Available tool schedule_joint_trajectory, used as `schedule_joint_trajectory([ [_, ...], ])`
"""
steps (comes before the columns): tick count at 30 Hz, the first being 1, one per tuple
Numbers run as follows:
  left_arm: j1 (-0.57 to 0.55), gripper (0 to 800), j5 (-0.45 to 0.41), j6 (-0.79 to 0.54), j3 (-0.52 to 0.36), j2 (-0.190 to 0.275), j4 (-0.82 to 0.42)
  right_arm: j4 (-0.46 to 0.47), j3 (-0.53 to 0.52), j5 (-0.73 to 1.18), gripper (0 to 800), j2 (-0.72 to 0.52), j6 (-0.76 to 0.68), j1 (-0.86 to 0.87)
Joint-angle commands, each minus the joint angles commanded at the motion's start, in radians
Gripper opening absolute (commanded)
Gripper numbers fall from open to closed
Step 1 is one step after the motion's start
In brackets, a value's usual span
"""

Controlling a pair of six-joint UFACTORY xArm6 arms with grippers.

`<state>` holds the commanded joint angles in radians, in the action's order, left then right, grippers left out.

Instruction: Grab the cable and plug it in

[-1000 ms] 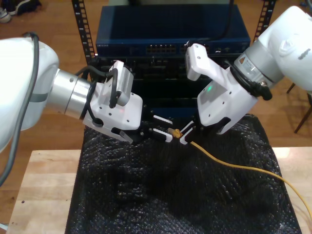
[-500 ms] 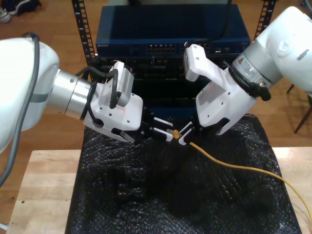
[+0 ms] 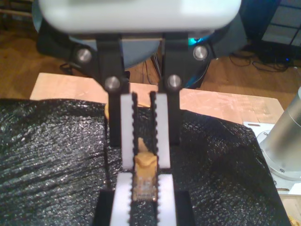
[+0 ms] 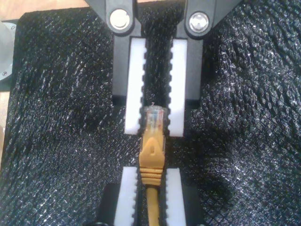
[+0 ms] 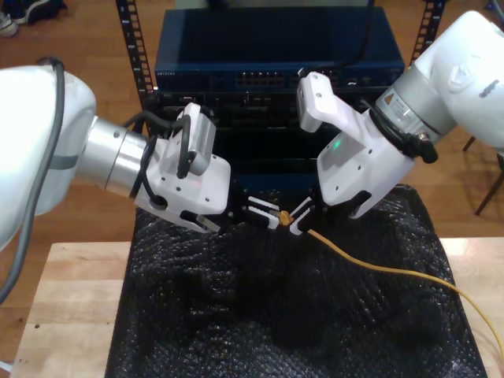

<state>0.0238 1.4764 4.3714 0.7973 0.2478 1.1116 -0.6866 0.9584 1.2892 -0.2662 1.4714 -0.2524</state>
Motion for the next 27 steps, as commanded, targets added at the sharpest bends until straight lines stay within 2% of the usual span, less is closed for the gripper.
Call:
schedule_joint_trajectory([
  [1, -0.002, 29, 0.000, 0.000, 0.000, 0.000, 0.000, 0.000, 0.000, 0.000, 136, 0.000, 0.000, -0.002],
  [3, -0.002, 24, 0.000, -0.002, 0.000, 0.000, 0.000, 0.000, 0.000, 0.002, 389, 0.000, 0.003, -0.015],
  [5, 0.000, 20, 0.000, -0.002, 0.000, 0.000, 0.000, 0.000, 0.000, 0.002, 507, 0.000, 0.008, -0.021],
  [7, 0.000, 20, 0.000, -0.002, 0.000, 0.000, 0.000, 0.000, 0.002, 0.002, 665, -0.002, 0.009, -0.021],
  [8, 0.000, 20, 0.000, -0.002, 0.000, 0.000, 0.000, 0.000, 0.003, 0.002, 692, -0.003, 0.009, -0.020],
  [13, 0.002, 22, 0.002, -0.002, 0.003, -0.002, 0.002, 0.002, 0.023, 0.002, 800, -0.012, 0.031, -0.018],
  [17, 0.015, 22, 0.038, 0.000, 0.012, -0.015, 0.021, 0.003, 0.032, 0.002, 800, -0.015, 0.044, -0.015],
  [23, 0.074, 22, 0.124, 0.003, 0.035, -0.077, 0.095, 0.002, 0.038, 0.002, 800, -0.012, 0.040, -0.003],
  [27, 0.078, 21, 0.155, 0.005, 0.040, -0.083, 0.097, -0.002, 0.043, 0.008, 800, -0.035, 0.046, 0.003],
])
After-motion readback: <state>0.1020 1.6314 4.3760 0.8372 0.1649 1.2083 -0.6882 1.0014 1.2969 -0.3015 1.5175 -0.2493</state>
